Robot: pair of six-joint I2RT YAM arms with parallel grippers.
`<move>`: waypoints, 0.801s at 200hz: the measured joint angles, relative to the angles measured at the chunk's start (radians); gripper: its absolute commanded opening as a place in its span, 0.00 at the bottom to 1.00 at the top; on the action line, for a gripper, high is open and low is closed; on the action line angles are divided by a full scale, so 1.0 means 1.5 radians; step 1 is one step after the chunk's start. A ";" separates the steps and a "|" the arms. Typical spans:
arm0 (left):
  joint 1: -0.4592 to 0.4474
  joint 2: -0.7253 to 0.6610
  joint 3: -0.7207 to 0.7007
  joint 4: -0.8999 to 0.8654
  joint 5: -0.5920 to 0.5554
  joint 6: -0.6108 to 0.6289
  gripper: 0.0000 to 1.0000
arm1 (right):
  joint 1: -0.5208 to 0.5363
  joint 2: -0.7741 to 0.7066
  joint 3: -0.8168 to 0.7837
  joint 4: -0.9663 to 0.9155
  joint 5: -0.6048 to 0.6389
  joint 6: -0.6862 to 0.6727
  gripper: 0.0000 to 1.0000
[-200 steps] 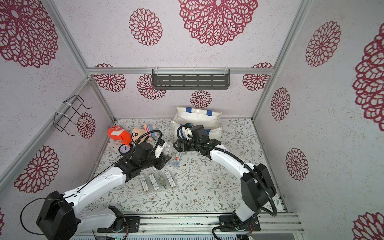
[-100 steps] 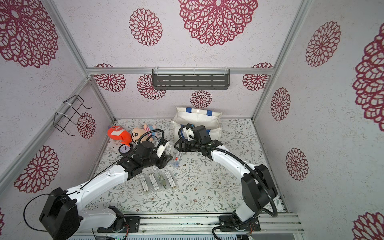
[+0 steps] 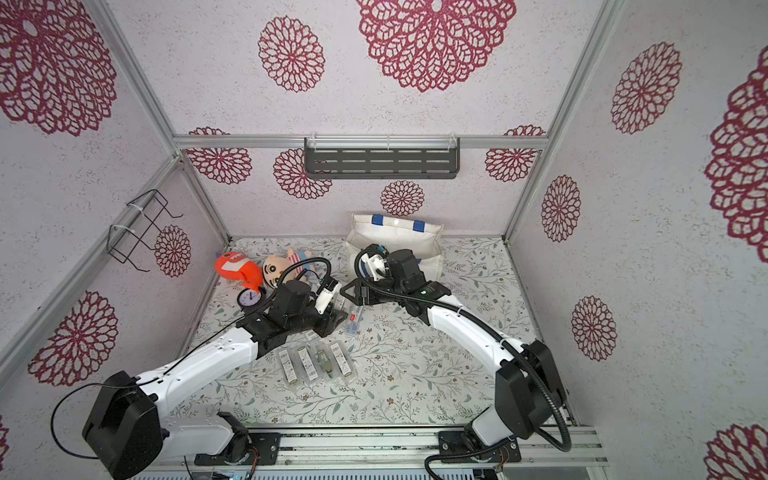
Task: Put the compass set into the canvas bag
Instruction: Move the canvas bag to the center of the board.
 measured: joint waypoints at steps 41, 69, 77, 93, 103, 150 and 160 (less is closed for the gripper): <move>0.000 0.000 0.005 0.001 0.011 0.000 0.25 | 0.002 0.029 0.003 -0.002 0.000 -0.004 0.54; -0.002 0.000 0.005 0.001 0.014 0.000 0.25 | 0.003 0.045 0.006 0.003 0.000 -0.005 0.47; -0.003 0.000 0.005 0.001 0.015 0.000 0.25 | 0.003 0.048 0.006 0.004 0.000 -0.005 0.45; -0.004 0.000 0.006 0.001 0.017 0.000 0.25 | 0.004 0.050 0.006 0.006 0.001 -0.005 0.41; -0.005 0.000 0.006 0.001 0.019 0.001 0.26 | 0.005 0.050 0.006 0.009 0.000 -0.006 0.37; -0.007 0.000 0.006 0.000 0.020 0.002 0.38 | 0.006 0.050 0.006 0.015 0.000 -0.007 0.25; -0.007 0.000 0.006 -0.002 0.020 0.002 0.41 | 0.007 0.050 0.006 0.015 0.002 -0.008 0.24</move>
